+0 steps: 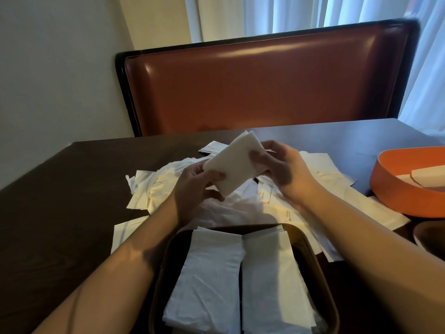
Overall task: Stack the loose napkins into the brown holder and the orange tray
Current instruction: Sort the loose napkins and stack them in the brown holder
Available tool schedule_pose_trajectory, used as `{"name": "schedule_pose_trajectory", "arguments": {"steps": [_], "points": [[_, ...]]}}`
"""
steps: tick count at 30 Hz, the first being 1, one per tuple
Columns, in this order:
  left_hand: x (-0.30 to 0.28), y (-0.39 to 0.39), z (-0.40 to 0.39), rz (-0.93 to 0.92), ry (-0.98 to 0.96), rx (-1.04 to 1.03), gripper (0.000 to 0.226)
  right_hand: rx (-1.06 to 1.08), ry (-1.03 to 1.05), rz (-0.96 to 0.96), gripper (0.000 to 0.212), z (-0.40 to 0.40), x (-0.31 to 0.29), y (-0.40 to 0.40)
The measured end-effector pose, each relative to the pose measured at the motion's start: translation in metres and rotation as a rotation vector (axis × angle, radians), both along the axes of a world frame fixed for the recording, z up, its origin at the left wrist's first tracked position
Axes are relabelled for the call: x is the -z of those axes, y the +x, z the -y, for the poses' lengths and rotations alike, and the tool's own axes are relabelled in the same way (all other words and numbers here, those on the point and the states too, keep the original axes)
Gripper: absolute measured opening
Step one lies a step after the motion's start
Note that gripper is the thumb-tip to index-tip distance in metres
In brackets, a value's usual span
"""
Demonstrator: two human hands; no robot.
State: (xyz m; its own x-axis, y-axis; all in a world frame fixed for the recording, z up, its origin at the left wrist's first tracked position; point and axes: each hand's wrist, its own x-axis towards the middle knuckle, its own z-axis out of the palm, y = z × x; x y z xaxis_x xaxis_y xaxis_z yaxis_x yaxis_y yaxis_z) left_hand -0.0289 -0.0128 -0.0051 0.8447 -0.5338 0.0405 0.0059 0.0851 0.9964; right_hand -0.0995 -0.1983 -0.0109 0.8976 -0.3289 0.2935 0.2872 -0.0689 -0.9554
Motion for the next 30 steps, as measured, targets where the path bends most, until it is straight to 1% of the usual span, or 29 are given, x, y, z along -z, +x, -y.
{"name": "schedule_pose_trajectory", "arguments": {"steps": [1,2,4,5,7,9,10,12,14,15,16,18,19,21,23,25,26,28,30], "points": [[-0.002,-0.002,-0.001,-0.058,-0.015,0.059,0.030,-0.008,0.024,0.005,0.022,-0.001,-0.002,-0.001],[-0.005,-0.005,-0.002,-0.127,-0.031,0.138,0.043,-0.027,0.058,0.008,0.026,-0.002,-0.003,-0.002],[-0.008,-0.006,-0.006,-0.267,-0.043,0.307,0.081,-0.092,0.150,0.008,0.028,-0.004,-0.008,-0.003],[-0.008,-0.005,-0.008,-0.315,-0.034,0.388,0.093,-0.124,0.176,0.009,0.027,-0.006,-0.010,-0.004],[-0.006,-0.001,-0.010,-0.374,-0.007,0.548,0.100,-0.137,0.121,0.005,0.023,-0.011,-0.014,-0.004],[-0.006,0.000,-0.008,-0.401,-0.007,0.674,0.089,-0.104,-0.023,0.001,0.021,-0.017,-0.015,-0.004],[-0.005,0.000,-0.008,-0.394,-0.008,0.694,0.081,-0.091,-0.074,0.007,0.023,-0.020,-0.014,-0.003],[-0.002,0.001,-0.007,-0.367,0.000,0.639,0.064,-0.047,-0.137,0.019,0.025,-0.020,-0.012,-0.001],[0.000,0.001,-0.006,-0.379,-0.021,0.533,0.050,0.066,-0.246,0.022,0.024,-0.014,-0.010,0.001],[0.000,0.000,-0.004,-0.394,-0.054,0.481,0.048,0.141,-0.318,0.020,0.024,-0.009,-0.007,0.001],[0.000,0.000,-0.001,-0.403,-0.092,0.421,0.045,0.215,-0.407,0.014,0.027,-0.003,-0.004,0.000],[-0.003,-0.001,0.003,-0.382,-0.130,0.272,0.037,0.329,-0.683,-0.041,0.030,0.010,0.003,-0.002],[-0.004,-0.002,0.004,-0.380,-0.144,0.204,0.036,0.371,-0.814,-0.097,0.030,0.014,0.005,-0.002],[-0.006,-0.004,0.004,-0.405,-0.189,0.131,0.040,0.414,-0.964,-0.208,0.032,0.019,0.008,0.000],[-0.006,-0.003,0.003,-0.451,-0.242,0.105,0.046,0.395,-1.041,-0.327,0.045,0.019,0.011,0.004],[-0.006,-0.002,0.002,-0.504,-0.290,0.088,0.051,0.339,-1.173,-0.458,0.063,0.016,0.015,0.009],[-0.005,-0.002,0.001,-0.522,-0.309,0.081,0.054,0.326,-1.228,-0.494,0.068,0.015,0.018,0.011],[-0.004,-0.001,0.001,-0.530,-0.337,0.069,0.059,0.347,-1.252,-0.504,0.067,0.015,0.021,0.014],[-0.002,0.000,0.001,-0.521,-0.355,0.060,0.062,0.396,-1.250,-0.440,0.056,0.015,0.025,0.018]]}}
